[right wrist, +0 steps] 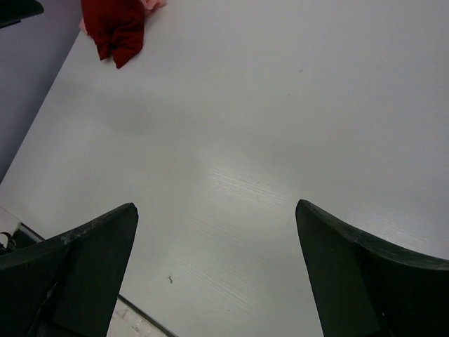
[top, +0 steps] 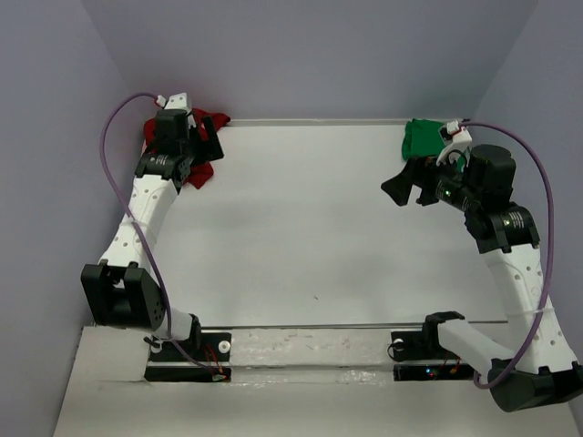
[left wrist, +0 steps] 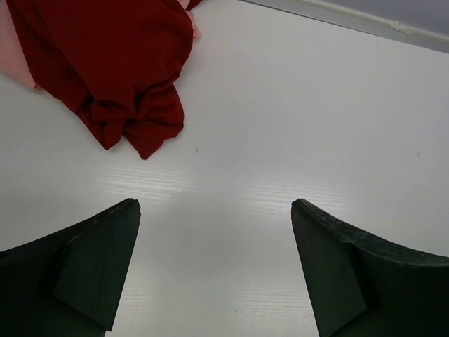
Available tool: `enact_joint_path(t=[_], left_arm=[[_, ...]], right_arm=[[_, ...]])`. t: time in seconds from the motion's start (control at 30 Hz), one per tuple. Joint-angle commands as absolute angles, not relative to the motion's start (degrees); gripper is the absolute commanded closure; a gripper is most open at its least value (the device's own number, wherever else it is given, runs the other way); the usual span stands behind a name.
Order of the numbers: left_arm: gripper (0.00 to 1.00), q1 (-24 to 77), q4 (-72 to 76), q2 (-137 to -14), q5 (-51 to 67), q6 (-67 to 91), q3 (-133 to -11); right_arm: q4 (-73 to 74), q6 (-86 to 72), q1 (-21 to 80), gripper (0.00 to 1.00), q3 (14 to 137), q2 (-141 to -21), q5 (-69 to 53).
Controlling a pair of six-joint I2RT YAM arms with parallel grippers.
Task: Fold and stack the t-shirts
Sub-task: Grab crumpled tshirt from the corner of the board with the left arm
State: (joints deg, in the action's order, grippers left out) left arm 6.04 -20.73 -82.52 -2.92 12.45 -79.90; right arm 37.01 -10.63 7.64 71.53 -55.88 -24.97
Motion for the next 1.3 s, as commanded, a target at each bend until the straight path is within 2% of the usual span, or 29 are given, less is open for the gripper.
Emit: enact_joint_path(t=[0.0,0.27,0.43,0.53,0.63,0.77,0.87,0.97,1.1,1.17,1.27], left_arm=[[0.01,6.2,-19.0,-78.6,-5.5,12.0,-79.8],[0.01,6.2,-21.5,-78.0,-14.6,13.9,-80.9],[0.01,6.2,-19.9,-73.6,-9.4,14.2,-80.4],[0.01,6.8,-15.1,-67.2,-6.6,13.5,-75.1],[0.01,6.8,-17.9,-64.6,-10.3,15.4,-76.2],[0.01,6.8,-19.4,-60.6,3.2,13.8,-76.1],[0.01,6.7,-16.1,-57.0,7.8,20.6,-72.2],[0.01,6.7,-11.9,-55.5,20.8,20.7,-70.1],[0.01,6.7,-12.3,-53.8,21.2,21.5,-70.2],[0.01,6.7,-10.1,-50.6,22.7,21.3,-70.0],[0.01,6.7,-6.4,-46.6,26.1,21.9,-69.4]], right_arm=[[37.5,-9.1,8.2,0.0,73.9,-55.2,-24.9],[37.1,-9.1,8.2,0.0,73.3,-55.8,-23.8],[36.4,-10.5,8.2,0.0,73.9,-56.9,-23.5],[35.1,-11.3,8.2,0.0,74.5,-57.4,-22.2],[35.0,-11.9,8.2,0.0,75.3,-57.2,-21.9],[34.6,-9.0,8.2,0.0,75.6,-56.0,-27.3],[33.4,-9.1,8.2,0.0,75.6,-54.6,-30.0],[24.8,-11.5,8.2,0.0,73.0,-51.8,-39.7],[6.8,-24.5,8.2,0.0,65.2,-46.3,-49.7],[-0.9,-28.2,8.2,0.0,65.3,-48.0,-57.5],[-11.0,-42.2,8.2,0.0,68.0,-53.6,-65.3]])
